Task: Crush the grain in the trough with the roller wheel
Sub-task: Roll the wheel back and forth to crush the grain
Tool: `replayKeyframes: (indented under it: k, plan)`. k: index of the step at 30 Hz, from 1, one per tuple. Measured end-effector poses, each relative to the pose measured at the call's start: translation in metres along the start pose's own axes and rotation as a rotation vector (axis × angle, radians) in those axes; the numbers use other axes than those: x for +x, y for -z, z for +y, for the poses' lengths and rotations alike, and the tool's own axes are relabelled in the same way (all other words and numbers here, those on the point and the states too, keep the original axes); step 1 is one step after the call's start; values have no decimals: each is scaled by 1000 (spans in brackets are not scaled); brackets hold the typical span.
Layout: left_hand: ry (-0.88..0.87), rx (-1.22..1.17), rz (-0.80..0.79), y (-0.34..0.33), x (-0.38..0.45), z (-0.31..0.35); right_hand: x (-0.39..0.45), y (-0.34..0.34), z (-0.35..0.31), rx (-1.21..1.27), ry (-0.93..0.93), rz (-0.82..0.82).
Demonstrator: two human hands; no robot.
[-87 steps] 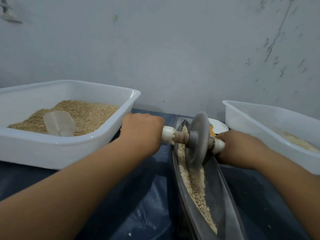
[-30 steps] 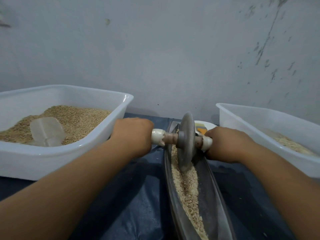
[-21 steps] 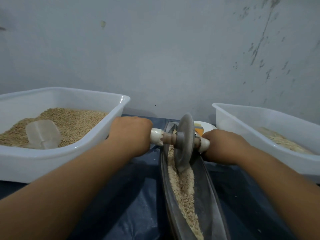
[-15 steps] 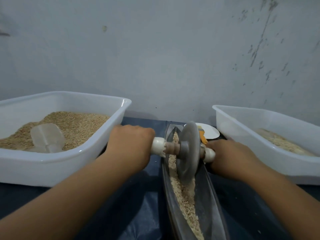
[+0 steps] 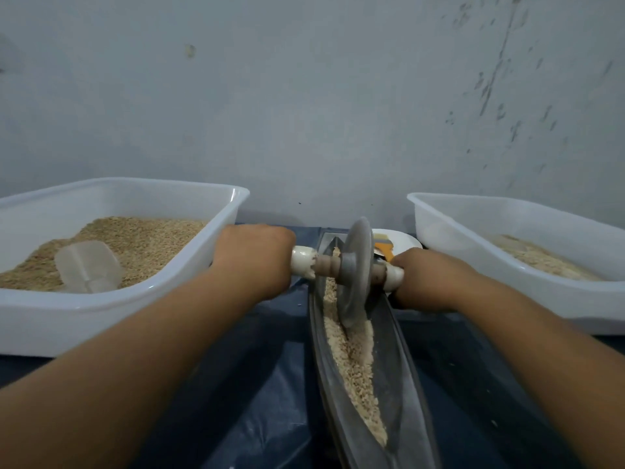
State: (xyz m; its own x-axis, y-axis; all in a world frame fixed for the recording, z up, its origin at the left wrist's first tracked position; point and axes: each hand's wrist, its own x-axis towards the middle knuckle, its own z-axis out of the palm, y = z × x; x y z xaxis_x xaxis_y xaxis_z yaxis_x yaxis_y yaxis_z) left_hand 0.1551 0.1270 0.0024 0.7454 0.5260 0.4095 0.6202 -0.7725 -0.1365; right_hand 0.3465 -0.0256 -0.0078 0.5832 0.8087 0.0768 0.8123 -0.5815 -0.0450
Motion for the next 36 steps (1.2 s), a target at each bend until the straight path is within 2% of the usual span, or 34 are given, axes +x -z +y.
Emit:
replayKeyframes:
  k: [3,7,11,13,17,19,23,25,29,33,36]
  plan:
    - [19,-32,-36,0,5,0,2,4,-2,-11,-6,21]
    - [-15,0,111,-16,-18,-2,-6,-5,3,-87,24,115]
    - [75,-103,-100,-14,4,-6,9,15,-11,-140,86,58]
    - [96,-155,-144,-17,4,-8,10,21,-16,-178,94,101]
    - [87,-99,-12,-31,-21,-13,2,7,-8,-250,118,235]
    - [54,-50,30,-27,-12,-11,3,5,-3,-206,110,175]
    - [29,-27,-36,-11,14,-2,12,10,-4,-116,77,39]
    - [16,-25,-20,-9,9,-3,6,5,-2,-87,51,49]
    - [-67,24,126,-16,-9,-5,-5,-11,9,-81,46,129]
    - [10,-13,-10,-7,10,-2,8,4,-3,-73,33,51]
    - [16,-15,-27,-8,-1,-3,1,2,-2,-121,35,101]
